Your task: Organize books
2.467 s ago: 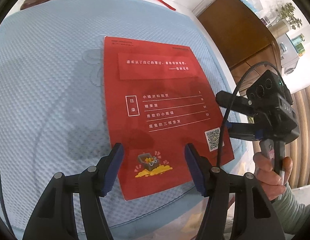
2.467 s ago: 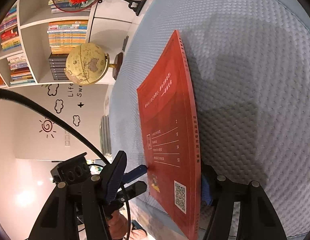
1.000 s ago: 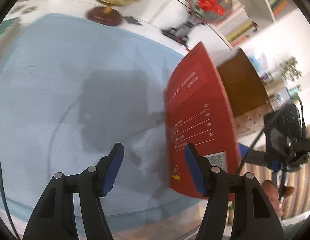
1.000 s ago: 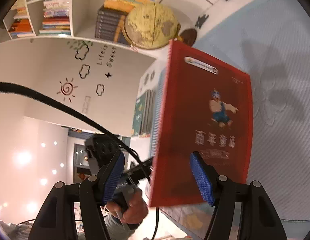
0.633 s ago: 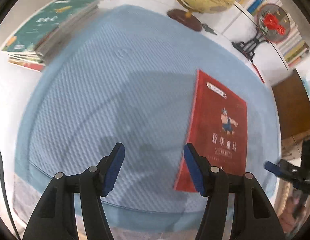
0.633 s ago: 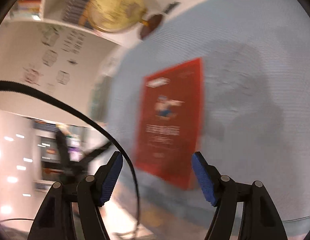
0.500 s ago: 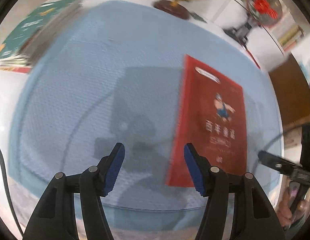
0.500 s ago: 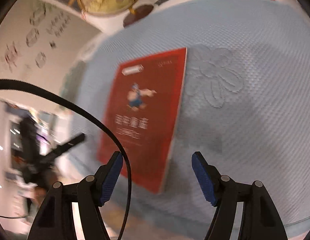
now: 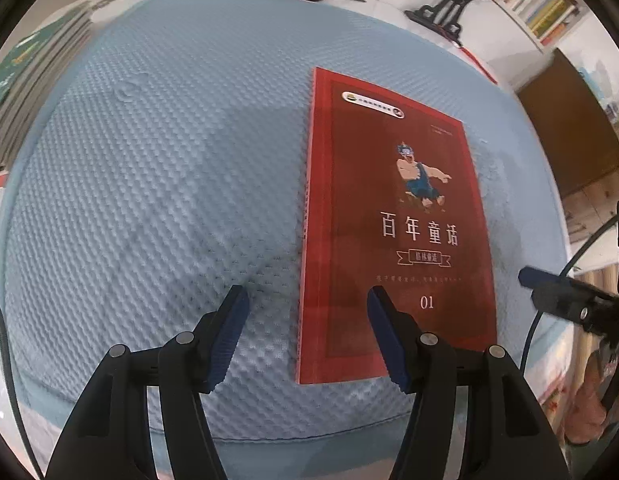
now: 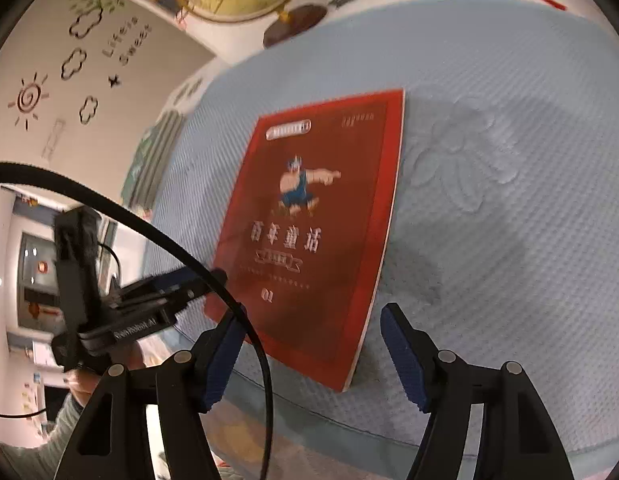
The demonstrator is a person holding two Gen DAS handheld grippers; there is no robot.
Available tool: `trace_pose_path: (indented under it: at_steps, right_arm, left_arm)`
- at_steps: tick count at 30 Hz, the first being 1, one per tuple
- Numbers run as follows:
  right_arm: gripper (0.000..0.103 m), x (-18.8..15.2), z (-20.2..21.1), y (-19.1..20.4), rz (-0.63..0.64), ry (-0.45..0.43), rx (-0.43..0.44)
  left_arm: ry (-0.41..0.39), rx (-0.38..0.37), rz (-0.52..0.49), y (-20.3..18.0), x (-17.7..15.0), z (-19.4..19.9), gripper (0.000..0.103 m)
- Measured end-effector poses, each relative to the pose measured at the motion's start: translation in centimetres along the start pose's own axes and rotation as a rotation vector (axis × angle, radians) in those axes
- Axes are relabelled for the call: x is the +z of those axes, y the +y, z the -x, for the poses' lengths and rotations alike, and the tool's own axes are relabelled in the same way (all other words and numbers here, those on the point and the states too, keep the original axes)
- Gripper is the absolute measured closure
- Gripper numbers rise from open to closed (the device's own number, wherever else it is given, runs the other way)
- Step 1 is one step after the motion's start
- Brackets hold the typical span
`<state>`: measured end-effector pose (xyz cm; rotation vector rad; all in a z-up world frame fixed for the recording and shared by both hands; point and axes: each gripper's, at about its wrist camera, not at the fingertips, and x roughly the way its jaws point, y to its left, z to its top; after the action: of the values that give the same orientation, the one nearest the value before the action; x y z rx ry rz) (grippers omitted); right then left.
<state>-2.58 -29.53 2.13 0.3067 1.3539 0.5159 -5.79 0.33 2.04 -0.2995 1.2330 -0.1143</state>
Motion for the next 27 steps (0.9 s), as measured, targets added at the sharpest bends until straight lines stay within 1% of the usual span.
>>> trace_pose_path:
  at_steps: [2, 3, 4, 6, 8, 9, 10, 11, 13, 15, 16, 18, 19, 20, 21, 22, 24, 25, 26, 27]
  right_arm:
    - [0.034, -0.3, 0.1, 0.4, -0.01, 0.01, -0.035]
    - [0.03, -0.5, 0.0, 0.6, -0.003, 0.034, -0.037]
    - [0.028, -0.7, -0.3, 0.8, 0.003, 0.058, -0.04]
    - [0.028, -0.8, -0.5, 1.5, 0.008, 0.078, -0.056]
    - [0.027, -0.6, -1.1, 2.7, 0.003, 0.136, -0.008]
    - [0.023, -0.6, -1.5, 3.2, 0.009, 0.183, 0.026]
    - [0.023, -0.6, -1.8, 4.3, 0.045, 0.229, 0.02]
    - [0.023, -0.7, -1.9, 5.1, 0.087, 0.242, -0.015]
    - [0.023, -0.9, -1.9, 7.4, 0.22, 0.274, -0.121]
    - [0.023, -0.8, -2.1, 8.9, 0.295, 0.259, -0.238]
    - [0.023, -0.8, -2.2, 9.6, 0.324, 0.252, -0.272]
    - [0.023, -1.1, -2.4, 10.4, 0.334, 0.276, -0.243]
    - [0.023, -1.2, -2.8, 10.8, 0.314, 0.316, -0.185]
    - [0.023, -1.4, -3.1, 11.1, 0.281, 0.358, -0.101]
    - [0.023, -1.7, -3.2, 11.2, 0.235, 0.388, 0.002]
    - [0.023, -1.9, -3.1, 11.2, 0.222, 0.388, 0.031]
    - [0.023, -2.4, -3.1, 11.2, 0.21, 0.399, 0.042]
    - [0.023, -2.8, -3.1, 11.1, 0.223, 0.418, 0.013]
    - [0.023, -3.3, -3.0, 10.9, 0.249, 0.42, -0.041]
    - [0.023, -3.6, -2.9, 10.9, 0.283, 0.403, -0.12]
  left_arm:
    - [0.008, -0.031, -0.031, 0.3, 0.1, 0.0, 0.044]
    - [0.017, -0.045, -0.05, 0.4, 0.2, 0.0, 0.044]
    - [0.024, -0.058, -0.063, 0.5, 0.3, 0.1, 0.044]
    - [0.036, -0.097, -0.082, 1.0, 0.4, 0.2, 0.044]
    - [0.047, -0.132, -0.099, 1.4, 0.4, 0.2, 0.044]
    - [0.051, -0.143, -0.109, 1.6, 0.2, 0.4, 0.044]
    - [0.056, -0.158, -0.127, 1.8, 0.1, 0.4, 0.044]
    - [0.061, -0.172, -0.143, 1.9, 0.1, 0.4, 0.044]
    - [0.072, -0.193, -0.171, 2.6, -0.2, 0.9, 0.044]
    - [0.079, -0.211, -0.189, 3.0, -0.4, 1.1, 0.044]
    - [0.083, -0.221, -0.197, 3.3, -0.6, 1.3, 0.044]
    - [0.091, -0.237, -0.211, 3.7, -0.7, 1.5, 0.044]
    - [0.095, -0.243, -0.216, 3.8, -0.8, 1.5, 0.044]
    - [0.102, -0.251, -0.222, 4.0, -0.8, 1.6, 0.044]
    - [0.107, -0.254, -0.225, 4.0, -0.8, 1.6, 0.044]
    - [0.114, -0.26, -0.23, 4.1, -0.8, 1.7, 0.044]
    - [0.122, -0.267, -0.236, 4.8, -1.2, 2.1, 0.044]
    - [0.126, -0.269, -0.239, 5.0, -1.3, 2.2, 0.044]
    - [0.128, -0.27, -0.243, 5.1, -1.4, 2.3, 0.044]
    - [0.128, -0.269, -0.248, 5.0, -1.4, 2.3, 0.044]
